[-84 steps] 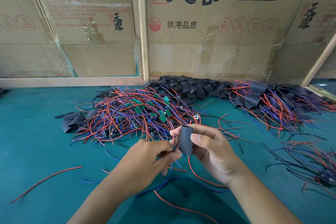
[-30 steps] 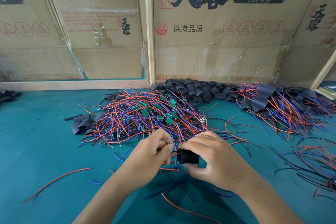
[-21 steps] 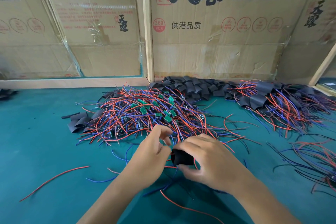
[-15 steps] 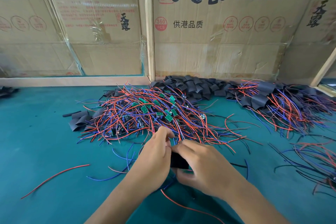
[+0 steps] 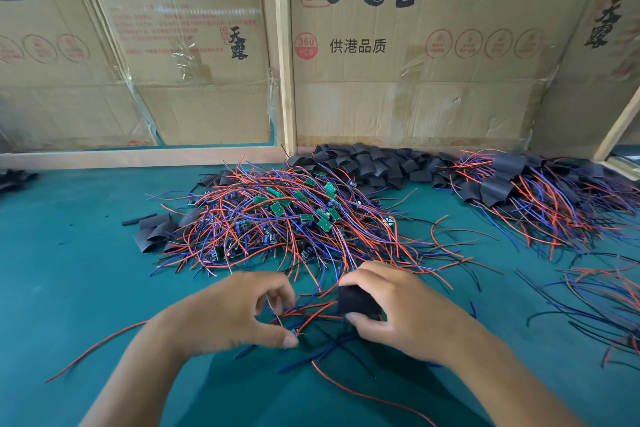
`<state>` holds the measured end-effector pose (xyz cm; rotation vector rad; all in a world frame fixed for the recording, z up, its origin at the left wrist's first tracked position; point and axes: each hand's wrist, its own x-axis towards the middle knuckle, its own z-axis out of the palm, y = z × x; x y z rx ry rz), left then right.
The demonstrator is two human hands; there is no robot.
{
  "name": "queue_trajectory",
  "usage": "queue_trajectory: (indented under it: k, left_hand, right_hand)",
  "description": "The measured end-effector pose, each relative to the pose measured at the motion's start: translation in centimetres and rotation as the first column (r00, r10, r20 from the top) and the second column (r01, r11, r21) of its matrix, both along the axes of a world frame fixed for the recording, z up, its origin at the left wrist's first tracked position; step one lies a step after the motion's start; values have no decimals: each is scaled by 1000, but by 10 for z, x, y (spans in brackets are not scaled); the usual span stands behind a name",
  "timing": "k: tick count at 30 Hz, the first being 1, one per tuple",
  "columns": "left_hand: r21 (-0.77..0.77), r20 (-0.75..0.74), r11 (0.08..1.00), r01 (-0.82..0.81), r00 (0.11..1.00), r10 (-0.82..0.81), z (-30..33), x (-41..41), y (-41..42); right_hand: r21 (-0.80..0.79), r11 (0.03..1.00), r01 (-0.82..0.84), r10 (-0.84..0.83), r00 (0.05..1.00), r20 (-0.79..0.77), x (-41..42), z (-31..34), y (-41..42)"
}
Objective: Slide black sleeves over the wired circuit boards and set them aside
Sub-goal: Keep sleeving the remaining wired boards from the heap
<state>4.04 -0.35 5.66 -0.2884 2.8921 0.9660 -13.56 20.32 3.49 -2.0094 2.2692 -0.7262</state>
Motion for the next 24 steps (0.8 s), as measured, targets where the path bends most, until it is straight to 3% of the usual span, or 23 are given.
queue_trajectory:
  k: [8, 14, 19, 24]
  left_hand:
    - [-119, -21, 987, 110, 993, -113, -5, -9, 10]
    - [-338, -193, 941, 23, 977, -94, -3, -14, 15]
    - [-338, -326, 940, -44, 943, -73, -3, -20, 20]
    - [-237, -458, 968, -80, 888, -39, -3, -22, 31]
  right_hand:
    - [54, 998, -17, 16, 1000, 3, -7, 3, 3]
    - [31, 999, 21, -21, 1000, -16, -12, 5, 7]
    - [22, 1000, 18, -18, 999, -40, -9, 6, 5]
    - [-45, 999, 18, -13, 995, 94, -4, 6, 3]
